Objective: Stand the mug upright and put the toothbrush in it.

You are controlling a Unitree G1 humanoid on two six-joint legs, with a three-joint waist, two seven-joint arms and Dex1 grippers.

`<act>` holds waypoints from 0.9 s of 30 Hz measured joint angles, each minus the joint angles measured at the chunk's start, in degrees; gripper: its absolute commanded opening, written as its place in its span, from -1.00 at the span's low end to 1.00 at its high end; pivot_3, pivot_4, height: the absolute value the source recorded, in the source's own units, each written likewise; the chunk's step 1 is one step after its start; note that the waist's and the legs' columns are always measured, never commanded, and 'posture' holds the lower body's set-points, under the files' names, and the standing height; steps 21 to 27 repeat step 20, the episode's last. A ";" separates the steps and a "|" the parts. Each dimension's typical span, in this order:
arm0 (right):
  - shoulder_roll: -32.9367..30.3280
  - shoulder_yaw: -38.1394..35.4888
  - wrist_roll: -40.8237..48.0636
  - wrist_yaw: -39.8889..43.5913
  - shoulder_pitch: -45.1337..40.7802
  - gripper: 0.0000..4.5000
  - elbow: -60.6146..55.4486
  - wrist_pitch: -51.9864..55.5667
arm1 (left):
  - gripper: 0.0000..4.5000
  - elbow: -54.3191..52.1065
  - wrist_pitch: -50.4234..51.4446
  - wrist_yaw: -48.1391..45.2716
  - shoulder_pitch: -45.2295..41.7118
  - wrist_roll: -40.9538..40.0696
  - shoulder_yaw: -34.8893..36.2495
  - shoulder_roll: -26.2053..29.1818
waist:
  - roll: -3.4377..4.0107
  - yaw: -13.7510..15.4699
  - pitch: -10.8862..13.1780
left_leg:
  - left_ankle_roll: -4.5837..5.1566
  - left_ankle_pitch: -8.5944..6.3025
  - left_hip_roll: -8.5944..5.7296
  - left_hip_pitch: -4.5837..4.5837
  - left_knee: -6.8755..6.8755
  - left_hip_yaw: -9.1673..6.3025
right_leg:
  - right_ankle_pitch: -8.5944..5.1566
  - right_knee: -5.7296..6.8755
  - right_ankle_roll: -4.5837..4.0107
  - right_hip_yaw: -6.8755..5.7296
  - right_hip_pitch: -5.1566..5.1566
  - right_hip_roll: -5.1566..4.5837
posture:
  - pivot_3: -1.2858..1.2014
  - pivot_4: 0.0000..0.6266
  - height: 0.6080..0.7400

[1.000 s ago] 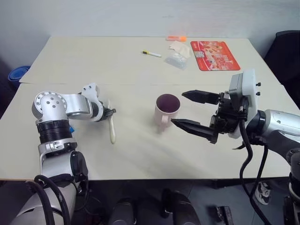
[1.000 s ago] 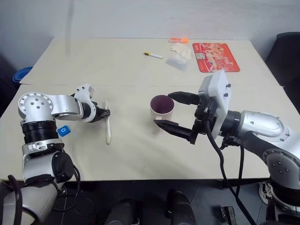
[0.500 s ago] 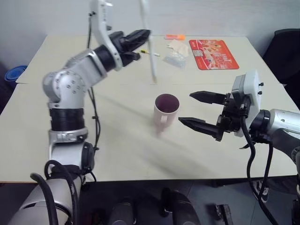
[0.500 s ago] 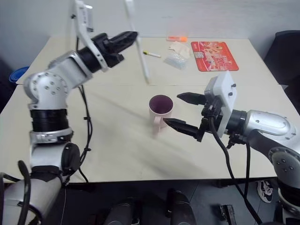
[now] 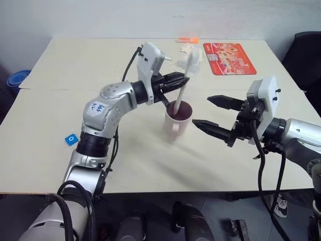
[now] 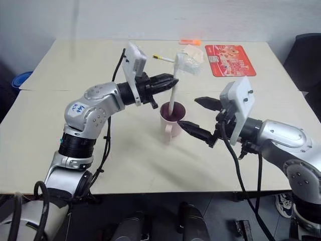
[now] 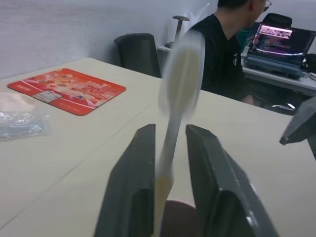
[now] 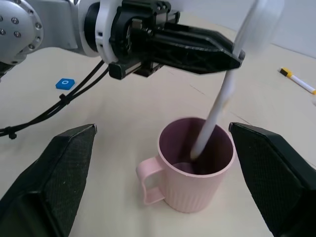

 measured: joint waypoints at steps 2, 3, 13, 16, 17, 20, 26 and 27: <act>0.19 0.19 -0.49 -0.16 -0.01 1.00 -0.04 -0.23 | 0.10 -0.14 1.85 0.50 0.29 -0.24 1.51 -0.02 | 0.00 -0.02 0.00 | 0.03 -0.01 0.00 0.01 0.00 -0.05 | 0.01 0.00 0.01 0.02 0.00 0.00 | 0.03 -0.52 1.00; 0.23 0.38 -0.70 -0.17 -0.02 1.00 -0.04 -0.33 | 0.23 -0.49 2.65 0.65 0.60 -0.43 2.52 0.31 | 0.00 -0.03 0.00 | 0.03 -0.01 0.00 0.01 -0.01 -0.09 | 0.01 0.00 0.01 0.02 0.00 0.00 | 0.03 -0.52 1.00; -12.77 -2.46 -4.88 17.93 8.13 1.00 8.73 -2.22 | 0.99 -11.75 2.57 -21.36 12.08 -0.89 6.52 31.73 | 0.06 -0.29 0.02 | 0.09 -0.08 0.08 0.06 -0.07 -0.04 | -0.02 -0.09 -0.01 0.02 -0.02 0.08 | 0.03 -0.52 1.00; -18.98 -4.95 -8.05 29.51 13.82 1.00 14.46 -4.87 | 0.99 -11.54 -1.85 -32.28 18.72 -0.29 9.31 43.43 | 0.06 -0.13 0.03 | 0.18 -0.14 0.08 0.03 -0.05 -0.03 | -0.02 -0.21 0.00 0.01 0.00 0.07 | 0.03 -0.52 1.00; -19.65 -5.59 -9.15 31.70 14.60 1.00 16.46 -5.63 | 0.99 -11.23 -2.66 -34.58 20.17 -0.06 10.20 45.47 | 0.06 -0.02 0.03 | 0.20 -0.15 0.07 0.04 -0.02 -0.04 | -0.02 -0.29 0.02 0.00 0.01 0.04 | 0.03 -0.52 1.00; -19.93 -6.05 -11.27 35.80 14.29 1.00 20.89 -7.86 | 0.99 -11.61 -5.63 -39.45 24.83 0.12 13.13 49.36 | 0.06 -0.01 0.03 | 0.25 -0.17 0.04 0.07 0.02 -0.02 | -0.01 -0.41 0.04 0.07 0.03 -0.03 | 0.03 -0.52 1.00; -19.93 -6.05 -11.27 35.80 14.29 1.00 20.89 -7.86 | 0.99 -11.61 -5.63 -39.45 24.83 0.12 13.13 49.36 | 0.06 -0.01 0.03 | 0.25 -0.17 0.04 0.07 0.02 -0.02 | -0.01 -0.41 0.04 0.07 0.03 -0.03 | 0.03 -0.52 1.00; -19.93 -6.05 -11.27 35.80 14.29 1.00 20.89 -7.86 | 0.99 -11.61 -5.63 -39.45 24.83 0.12 13.13 49.36 | 0.06 -0.01 0.03 | 0.25 -0.17 0.04 0.07 0.02 -0.02 | -0.01 -0.41 0.04 0.07 0.03 -0.03 | 0.03 -0.52 1.00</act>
